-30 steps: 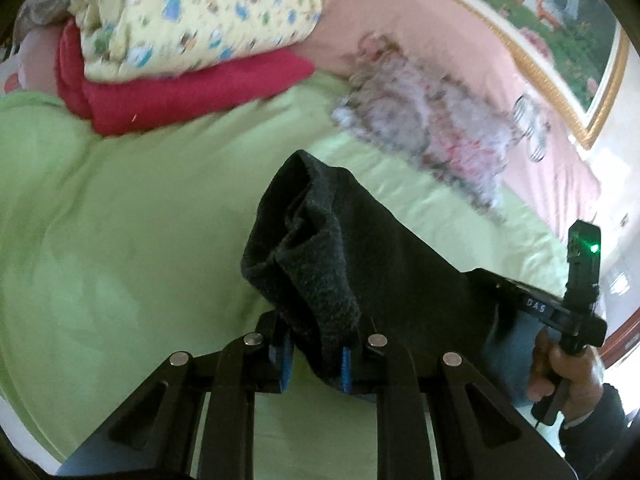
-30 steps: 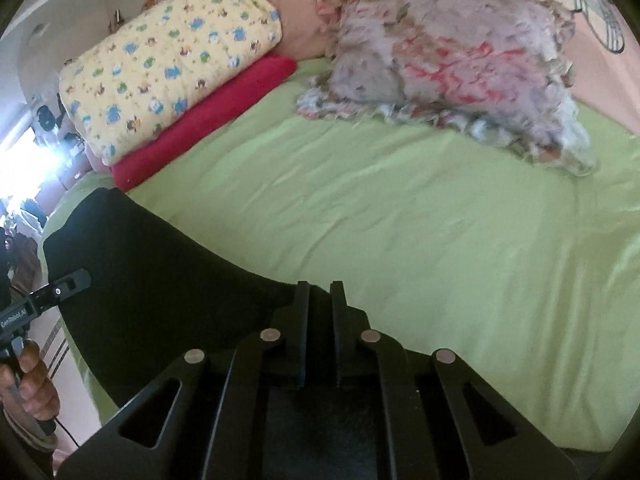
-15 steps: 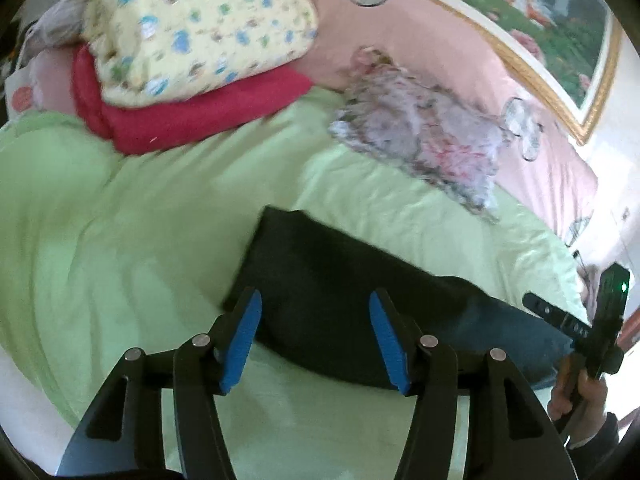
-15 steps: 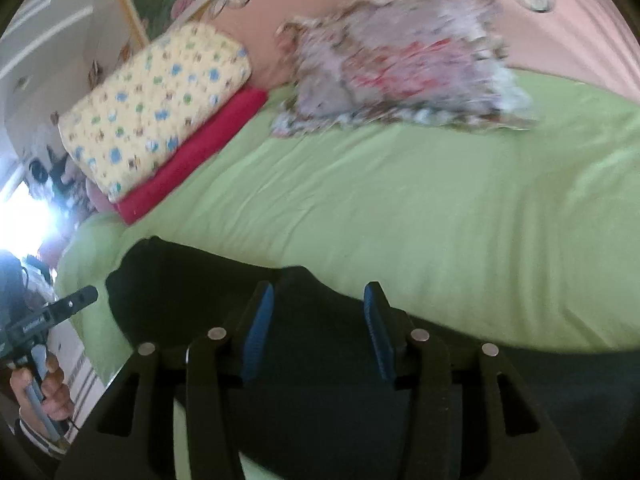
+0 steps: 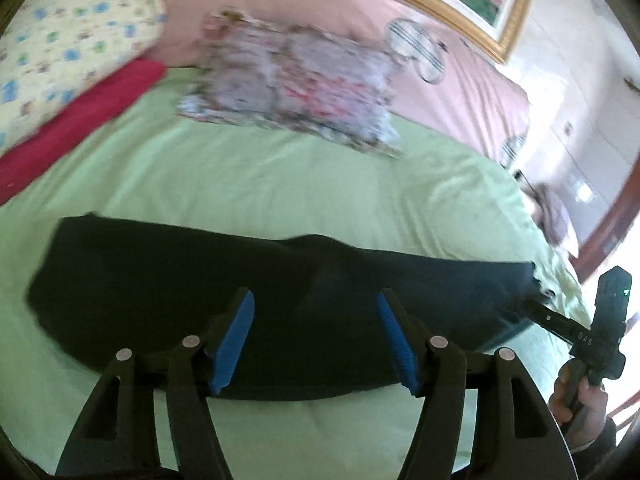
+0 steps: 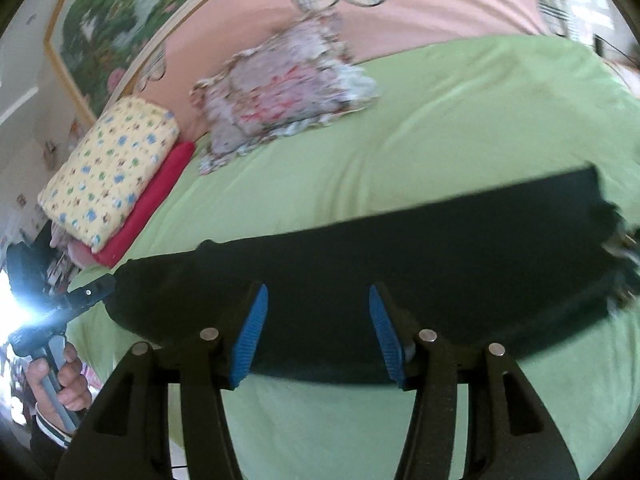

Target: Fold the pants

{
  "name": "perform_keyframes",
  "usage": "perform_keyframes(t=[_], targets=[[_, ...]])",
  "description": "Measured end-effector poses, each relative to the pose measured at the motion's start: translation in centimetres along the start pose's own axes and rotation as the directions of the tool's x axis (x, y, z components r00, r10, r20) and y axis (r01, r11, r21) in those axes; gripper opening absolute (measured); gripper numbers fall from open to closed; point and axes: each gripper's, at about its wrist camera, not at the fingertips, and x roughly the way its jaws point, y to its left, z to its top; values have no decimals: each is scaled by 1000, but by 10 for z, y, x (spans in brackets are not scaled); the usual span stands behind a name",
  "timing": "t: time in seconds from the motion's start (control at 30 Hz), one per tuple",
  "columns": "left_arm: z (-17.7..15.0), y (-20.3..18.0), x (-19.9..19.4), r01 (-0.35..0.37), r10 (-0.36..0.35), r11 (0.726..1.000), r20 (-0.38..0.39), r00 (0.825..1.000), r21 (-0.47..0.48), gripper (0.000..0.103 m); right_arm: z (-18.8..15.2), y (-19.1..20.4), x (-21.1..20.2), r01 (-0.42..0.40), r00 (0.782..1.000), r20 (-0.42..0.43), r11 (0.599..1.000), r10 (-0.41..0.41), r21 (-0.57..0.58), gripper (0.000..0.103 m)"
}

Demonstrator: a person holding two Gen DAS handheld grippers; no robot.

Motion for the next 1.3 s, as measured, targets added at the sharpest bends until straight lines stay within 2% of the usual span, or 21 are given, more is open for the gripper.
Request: perform_keyframes(t=[0.07, 0.23, 0.33, 0.53, 0.8, 1.13, 1.17, 1.23, 1.27, 1.3], targets=[[0, -20, 10, 35, -34, 999, -19, 999, 31, 68, -6, -14, -15, 16, 1000, 24, 999, -17, 30, 55], [3, -64, 32, 98, -92, 991, -59, 994, 94, 69, -18, -50, -49, 77, 992, 90, 986, -91, 145, 57], [9, -89, 44, 131, -121, 981, -78, 990, 145, 70, -23, -75, -62, 111, 984, 111, 966, -140, 234, 61], [22, -136, 71, 185, -159, 951, -123, 980, 247, 71, -25, -110, -72, 144, 972, 122, 919, -201, 368, 62], [39, -174, 102, 226, -182, 927, -167, 969, 299, 72, -22, -139, -63, 120, 975, 111, 874, -194, 471, 64], [41, -223, 135, 264, -180, 886, -241, 954, 382, 75, -3, -160, -50, 62, 973, 137, 785, -184, 616, 63], [41, -227, 138, 266, -177, 882, -251, 952, 389, 75, -1, -162, -48, 57, 975, 136, 785, -178, 617, 61], [40, -239, 147, 271, -163, 866, -274, 948, 421, 75, 1, -165, -45, 59, 975, 136, 792, -176, 607, 36], [39, -245, 151, 276, -160, 856, -285, 945, 436, 76, 0, -168, -44, 57, 976, 133, 794, -172, 606, 32], [39, -250, 155, 284, -158, 847, -297, 942, 449, 76, -3, -171, -44, 59, 977, 129, 794, -171, 605, 20]])
